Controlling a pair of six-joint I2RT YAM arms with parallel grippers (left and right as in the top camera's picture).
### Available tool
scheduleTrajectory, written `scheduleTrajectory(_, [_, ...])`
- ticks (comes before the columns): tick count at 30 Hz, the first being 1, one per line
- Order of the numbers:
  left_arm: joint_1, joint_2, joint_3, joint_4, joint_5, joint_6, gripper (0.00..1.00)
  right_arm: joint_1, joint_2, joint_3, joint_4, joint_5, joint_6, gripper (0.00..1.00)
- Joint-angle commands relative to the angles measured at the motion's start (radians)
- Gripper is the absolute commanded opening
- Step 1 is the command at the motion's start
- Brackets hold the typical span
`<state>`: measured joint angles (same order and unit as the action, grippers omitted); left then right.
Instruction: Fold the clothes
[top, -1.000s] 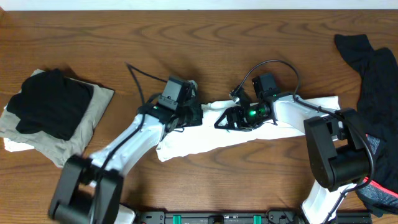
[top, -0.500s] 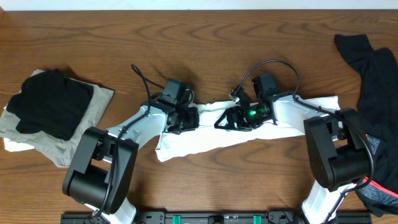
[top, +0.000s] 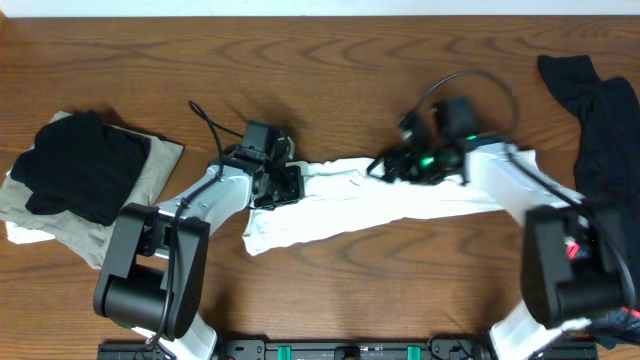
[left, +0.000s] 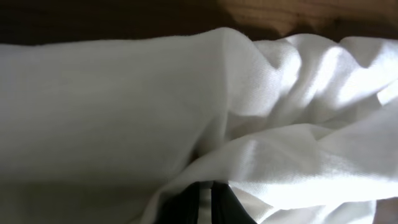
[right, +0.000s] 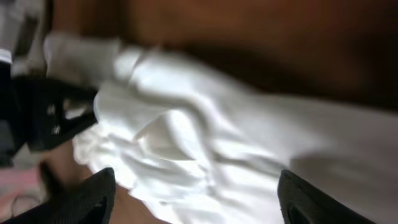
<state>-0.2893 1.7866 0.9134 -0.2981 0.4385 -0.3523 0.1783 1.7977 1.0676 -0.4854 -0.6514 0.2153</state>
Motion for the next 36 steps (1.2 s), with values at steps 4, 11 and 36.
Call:
scheduleTrajectory(4, [0.021, 0.048, -0.028, -0.031, -0.164, 0.046, 0.11, -0.177, -0.126, 0.031, -0.099, 0.201, -0.056, 0.86])
scheduleTrajectory(11, [0.026, 0.048, -0.028, -0.042, -0.197, 0.064, 0.11, -0.426, -0.116, 0.030, -0.240, 0.315, -0.198, 0.83])
scheduleTrajectory(36, [0.026, 0.048, -0.028, -0.060, -0.197, 0.064, 0.12, -0.612, -0.094, -0.140, -0.050, 0.317, -0.212, 0.69])
